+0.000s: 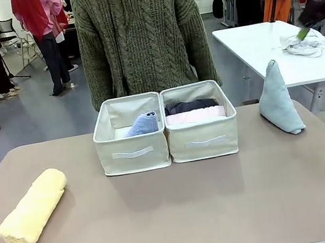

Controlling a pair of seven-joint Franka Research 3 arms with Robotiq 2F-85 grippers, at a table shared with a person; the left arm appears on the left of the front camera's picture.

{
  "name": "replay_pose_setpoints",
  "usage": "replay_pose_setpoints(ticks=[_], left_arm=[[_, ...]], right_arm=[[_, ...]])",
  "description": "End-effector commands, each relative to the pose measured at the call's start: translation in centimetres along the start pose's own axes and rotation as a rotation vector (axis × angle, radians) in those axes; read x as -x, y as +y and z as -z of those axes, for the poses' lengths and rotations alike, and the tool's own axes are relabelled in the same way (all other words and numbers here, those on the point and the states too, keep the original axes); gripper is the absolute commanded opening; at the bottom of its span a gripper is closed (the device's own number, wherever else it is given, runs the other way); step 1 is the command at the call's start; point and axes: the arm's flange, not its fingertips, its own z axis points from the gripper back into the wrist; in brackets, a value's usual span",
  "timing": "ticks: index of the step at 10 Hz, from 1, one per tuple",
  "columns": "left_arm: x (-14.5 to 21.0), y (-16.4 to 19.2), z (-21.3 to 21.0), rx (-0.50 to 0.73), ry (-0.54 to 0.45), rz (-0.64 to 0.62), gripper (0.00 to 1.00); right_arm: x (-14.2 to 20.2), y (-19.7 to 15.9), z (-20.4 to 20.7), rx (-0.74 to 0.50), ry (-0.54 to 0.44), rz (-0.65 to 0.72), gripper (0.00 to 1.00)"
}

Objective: Sort the towels based on their folding style.
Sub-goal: Pick up another triangle-folded towel from the table and place it in the left Fabric basket.

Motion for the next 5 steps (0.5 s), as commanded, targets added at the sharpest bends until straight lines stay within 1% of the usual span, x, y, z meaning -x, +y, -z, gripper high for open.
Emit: replay_pose_setpoints(ticks=[1, 2, 3, 5], left_arm=[[-0.1, -0.3, -0.1, -0.003, 0.001, 0.000, 1.00], [-0.1, -0.3, -0.1, -0.003, 0.001, 0.000, 1.00], [-0.1, -0.3, -0.1, -0.003, 0.001, 0.000, 1.00], [-0.1, -0.3, -0.1, -0.003, 0.001, 0.000, 1.00]], right_arm=[[-2.7, 1.6, 2.6, 0.059, 0.046, 0.020, 1.00], [-3.9, 1.8, 3.5, 0.067, 0.032, 0.036, 1.00], [-4.5, 1.6, 4.6, 0.076, 0.048, 0.048, 1.00], [-5.0, 1.1, 7.7, 0.127, 0.112, 0.033, 1.00]])
